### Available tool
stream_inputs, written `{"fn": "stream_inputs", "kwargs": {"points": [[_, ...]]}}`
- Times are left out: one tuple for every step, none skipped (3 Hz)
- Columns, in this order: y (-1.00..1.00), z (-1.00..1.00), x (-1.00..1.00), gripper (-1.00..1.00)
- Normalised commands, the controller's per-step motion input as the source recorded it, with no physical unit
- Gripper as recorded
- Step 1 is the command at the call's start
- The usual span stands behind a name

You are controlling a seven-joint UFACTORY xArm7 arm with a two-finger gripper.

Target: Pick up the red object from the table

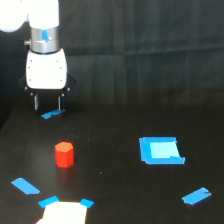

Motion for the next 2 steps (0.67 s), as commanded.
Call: {"fn": "stream_inputs", "kwargs": {"points": [[-1.00,-0.61,0.08,0.62],[-0.94,-0.82,0.31,-0.07]]}}
